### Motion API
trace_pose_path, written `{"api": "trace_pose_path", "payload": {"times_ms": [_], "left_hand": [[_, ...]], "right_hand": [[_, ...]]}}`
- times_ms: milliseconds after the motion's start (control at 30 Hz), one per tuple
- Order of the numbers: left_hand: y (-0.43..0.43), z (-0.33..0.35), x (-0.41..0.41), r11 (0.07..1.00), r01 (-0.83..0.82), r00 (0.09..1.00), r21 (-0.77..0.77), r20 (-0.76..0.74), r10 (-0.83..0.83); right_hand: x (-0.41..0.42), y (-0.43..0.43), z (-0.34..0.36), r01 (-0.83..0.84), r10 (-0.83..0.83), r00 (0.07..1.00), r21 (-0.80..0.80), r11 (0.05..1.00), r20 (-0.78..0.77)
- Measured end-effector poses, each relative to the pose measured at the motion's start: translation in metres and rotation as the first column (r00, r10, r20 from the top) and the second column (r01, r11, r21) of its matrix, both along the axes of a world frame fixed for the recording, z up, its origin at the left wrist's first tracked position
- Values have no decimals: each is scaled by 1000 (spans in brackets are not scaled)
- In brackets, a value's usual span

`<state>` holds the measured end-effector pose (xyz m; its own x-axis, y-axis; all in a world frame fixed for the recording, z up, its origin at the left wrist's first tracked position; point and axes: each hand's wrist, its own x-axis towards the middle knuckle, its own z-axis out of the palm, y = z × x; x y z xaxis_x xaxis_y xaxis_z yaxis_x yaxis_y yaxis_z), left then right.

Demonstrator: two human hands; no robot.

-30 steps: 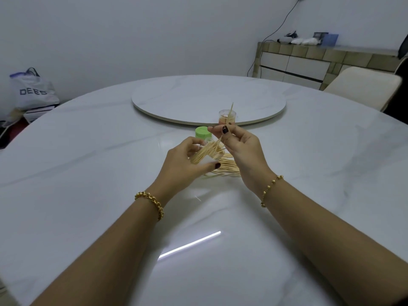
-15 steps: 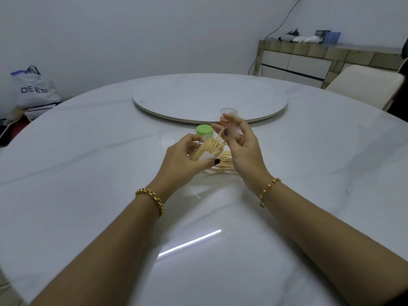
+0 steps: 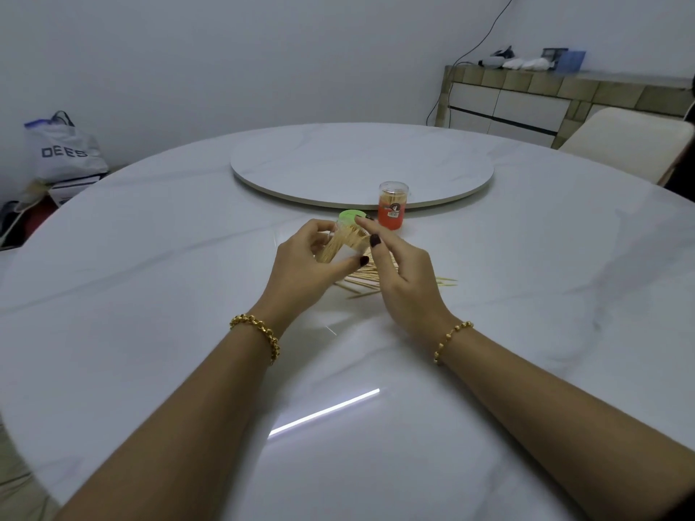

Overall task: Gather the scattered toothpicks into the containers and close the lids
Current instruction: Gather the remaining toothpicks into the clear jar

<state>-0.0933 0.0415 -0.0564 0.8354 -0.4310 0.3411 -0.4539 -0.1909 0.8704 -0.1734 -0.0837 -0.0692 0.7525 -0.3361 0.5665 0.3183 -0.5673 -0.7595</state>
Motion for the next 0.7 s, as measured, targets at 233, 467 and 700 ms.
{"api": "trace_pose_path", "payload": {"times_ms": [233,467,700], "left_hand": [[2,0,-2,999,25,1000,40,-4,-25],[3,-3,1,997,24,1000,67,8,-25],[8,-6,8,997,-35,999,66,-1,35]], "right_hand": [[0,4,-3,-43,45,999,-186,982,2],[6,-5,-6,0,-25,996,-294,956,-84],[11,-26,-6,73,-93,992,-206,976,-86]]}}
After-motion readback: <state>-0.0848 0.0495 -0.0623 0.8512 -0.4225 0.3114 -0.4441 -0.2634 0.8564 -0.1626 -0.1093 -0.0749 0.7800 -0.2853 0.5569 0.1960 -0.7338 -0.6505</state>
